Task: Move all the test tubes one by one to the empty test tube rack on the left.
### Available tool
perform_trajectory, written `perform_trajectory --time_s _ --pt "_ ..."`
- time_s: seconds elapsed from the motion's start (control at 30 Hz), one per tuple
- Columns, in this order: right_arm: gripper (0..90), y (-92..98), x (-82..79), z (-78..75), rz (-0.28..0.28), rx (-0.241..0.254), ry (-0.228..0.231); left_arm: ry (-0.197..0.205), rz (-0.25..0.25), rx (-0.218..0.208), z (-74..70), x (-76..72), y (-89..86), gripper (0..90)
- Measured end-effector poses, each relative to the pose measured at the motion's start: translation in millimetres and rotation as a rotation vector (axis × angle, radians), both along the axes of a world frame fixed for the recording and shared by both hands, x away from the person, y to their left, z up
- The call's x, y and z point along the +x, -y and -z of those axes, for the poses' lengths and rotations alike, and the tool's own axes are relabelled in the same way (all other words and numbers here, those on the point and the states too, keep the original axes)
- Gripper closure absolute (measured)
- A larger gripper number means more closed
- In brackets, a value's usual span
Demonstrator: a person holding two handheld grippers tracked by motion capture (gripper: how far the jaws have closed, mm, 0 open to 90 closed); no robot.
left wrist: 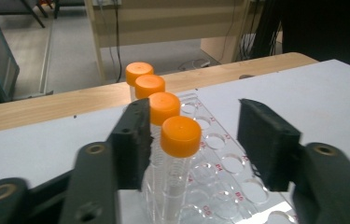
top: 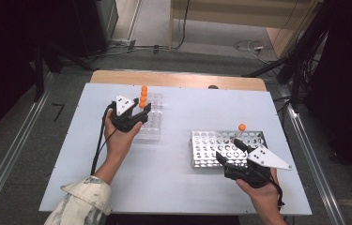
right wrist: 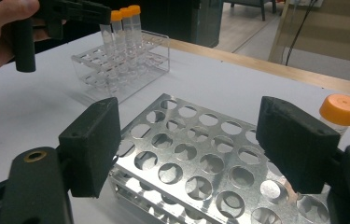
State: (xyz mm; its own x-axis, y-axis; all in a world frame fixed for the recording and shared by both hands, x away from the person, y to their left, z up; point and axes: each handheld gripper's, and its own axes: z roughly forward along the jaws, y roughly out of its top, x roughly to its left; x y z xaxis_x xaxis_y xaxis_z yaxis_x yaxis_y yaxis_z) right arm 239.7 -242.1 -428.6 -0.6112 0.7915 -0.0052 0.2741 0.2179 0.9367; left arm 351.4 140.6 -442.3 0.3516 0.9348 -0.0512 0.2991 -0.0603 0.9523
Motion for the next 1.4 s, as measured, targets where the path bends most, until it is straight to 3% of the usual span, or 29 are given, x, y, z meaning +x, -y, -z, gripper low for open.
perform_trajectory --time_s 0.1,0.27,0.43,0.67,0.9,1.23,1.4 --pt "20.7 3.2 0.0 -0.2 0.01 -0.001 0.004 -0.009 0.0 0.003 -2.4 -5.2 1.4 31.2" --pt "20.7 10.1 -0.6 -1.4 0.035 0.007 0.009 -0.02 0.0 -0.026 -1.3 -15.5 -1.3 26.9" --pt "20.7 14.4 -0.8 -1.0 0.049 0.003 0.017 -0.016 0.008 -0.041 -1.5 -26.5 -4.9 26.1" --pt "20.8 25.1 14.9 9.9 0.163 -0.004 0.011 -0.011 0.01 -0.056 0.9 -38.1 -8.6 23.4" --pt "23.6 29.5 41.0 24.6 0.284 -0.039 0.012 -0.025 0.003 -0.056 6.9 -38.4 -7.7 21.7" --pt "36.2 25.0 58.4 35.2 0.341 -0.055 0.007 -0.013 0.01 -0.06 6.7 -40.0 -5.4 22.3" --pt "43.8 24.2 61.7 37.8 0.34 -0.061 -0.006 -0.002 0.007 -0.07 5.2 -41.1 -5.5 23.3"
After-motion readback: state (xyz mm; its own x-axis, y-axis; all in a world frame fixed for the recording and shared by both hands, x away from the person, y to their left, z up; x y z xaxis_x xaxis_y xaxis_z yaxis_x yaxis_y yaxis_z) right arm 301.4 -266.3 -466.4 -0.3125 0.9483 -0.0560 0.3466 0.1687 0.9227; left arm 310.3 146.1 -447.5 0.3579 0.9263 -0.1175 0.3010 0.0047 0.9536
